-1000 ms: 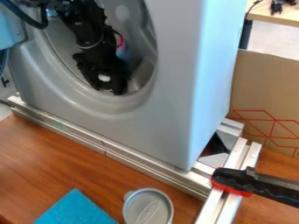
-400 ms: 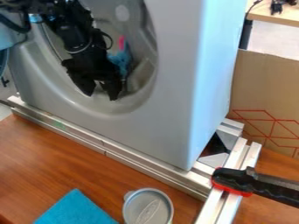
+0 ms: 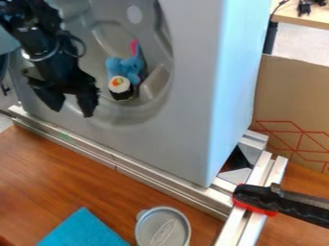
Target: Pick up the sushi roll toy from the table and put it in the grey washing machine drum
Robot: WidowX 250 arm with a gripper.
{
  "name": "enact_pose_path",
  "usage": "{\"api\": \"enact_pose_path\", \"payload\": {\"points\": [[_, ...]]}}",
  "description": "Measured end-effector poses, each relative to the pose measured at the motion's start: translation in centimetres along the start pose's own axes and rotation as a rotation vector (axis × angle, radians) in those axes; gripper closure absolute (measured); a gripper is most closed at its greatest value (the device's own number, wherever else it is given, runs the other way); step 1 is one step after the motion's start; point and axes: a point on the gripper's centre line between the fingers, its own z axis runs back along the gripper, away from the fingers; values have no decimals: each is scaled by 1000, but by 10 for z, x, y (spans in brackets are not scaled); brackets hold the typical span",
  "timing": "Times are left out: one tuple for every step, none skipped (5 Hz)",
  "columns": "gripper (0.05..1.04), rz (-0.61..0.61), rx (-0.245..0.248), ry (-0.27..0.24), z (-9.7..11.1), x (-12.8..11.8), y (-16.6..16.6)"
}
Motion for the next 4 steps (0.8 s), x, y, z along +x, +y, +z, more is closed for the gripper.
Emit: {"api": "enact_pose_path", "payload": {"points": [[93,-12,16,92,21,-36,-2],[93,-84,-127,183,19,-71,-43],[93,-173,-207,290,7,-101,-87],[93,-218,-220,332,2,-118,-106]]}}
